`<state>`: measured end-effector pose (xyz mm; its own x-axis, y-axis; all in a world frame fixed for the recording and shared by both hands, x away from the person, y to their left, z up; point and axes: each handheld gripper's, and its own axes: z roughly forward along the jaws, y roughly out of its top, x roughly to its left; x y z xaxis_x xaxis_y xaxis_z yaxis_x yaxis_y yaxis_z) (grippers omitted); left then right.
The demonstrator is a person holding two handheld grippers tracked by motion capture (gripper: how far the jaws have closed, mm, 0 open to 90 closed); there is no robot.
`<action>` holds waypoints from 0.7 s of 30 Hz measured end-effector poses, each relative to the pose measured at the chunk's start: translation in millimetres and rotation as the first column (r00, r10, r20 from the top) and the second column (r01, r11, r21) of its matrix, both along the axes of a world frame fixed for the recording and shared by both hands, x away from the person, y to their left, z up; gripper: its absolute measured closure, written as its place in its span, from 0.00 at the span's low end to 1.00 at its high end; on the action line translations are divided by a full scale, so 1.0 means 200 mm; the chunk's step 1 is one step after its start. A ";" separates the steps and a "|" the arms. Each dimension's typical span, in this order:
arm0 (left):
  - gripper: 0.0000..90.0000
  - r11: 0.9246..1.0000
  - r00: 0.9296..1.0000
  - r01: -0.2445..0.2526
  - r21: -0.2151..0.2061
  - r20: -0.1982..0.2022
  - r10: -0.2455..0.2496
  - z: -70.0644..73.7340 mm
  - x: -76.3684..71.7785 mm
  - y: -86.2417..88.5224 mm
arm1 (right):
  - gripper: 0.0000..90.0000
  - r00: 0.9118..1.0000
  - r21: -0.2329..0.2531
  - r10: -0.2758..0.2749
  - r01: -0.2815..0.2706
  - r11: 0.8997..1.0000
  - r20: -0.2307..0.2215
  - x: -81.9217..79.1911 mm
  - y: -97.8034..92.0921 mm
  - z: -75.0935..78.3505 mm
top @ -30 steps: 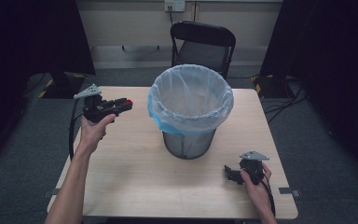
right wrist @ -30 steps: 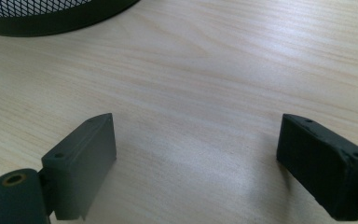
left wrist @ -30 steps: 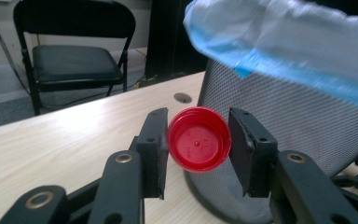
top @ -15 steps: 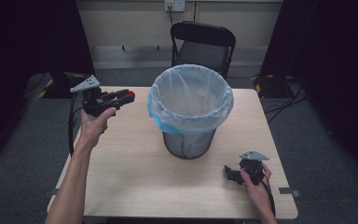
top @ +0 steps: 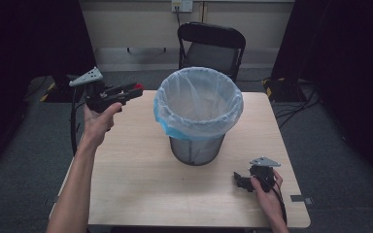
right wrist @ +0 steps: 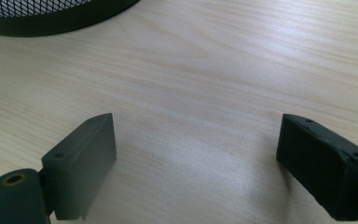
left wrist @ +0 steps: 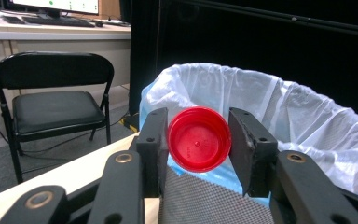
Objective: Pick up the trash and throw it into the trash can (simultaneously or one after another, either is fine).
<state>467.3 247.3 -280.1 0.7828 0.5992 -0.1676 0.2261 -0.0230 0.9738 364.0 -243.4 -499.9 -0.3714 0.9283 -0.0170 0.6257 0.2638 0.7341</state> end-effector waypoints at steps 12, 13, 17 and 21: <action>0.66 0.999 0.997 0.052 -0.009 0.049 -0.052 0.14 -0.02 -0.09 | 0.12 1.000 0.000 0.000 0.000 1.000 0.000 0.00 0.00 0.00; 0.66 0.998 0.997 0.056 -0.005 0.051 -0.056 0.15 -0.02 -0.10 | 0.12 1.000 0.000 0.000 0.000 1.000 0.000 0.00 0.00 0.00; 0.66 0.997 0.995 0.081 -0.011 0.062 -0.080 0.18 -0.02 -0.15 | 0.12 1.000 0.000 0.000 0.000 1.000 0.000 0.00 0.00 0.00; 0.66 0.995 0.993 0.102 -0.007 0.065 -0.101 0.20 -0.02 -0.20 | 0.12 1.000 0.000 0.000 0.000 1.000 0.000 0.00 0.00 0.00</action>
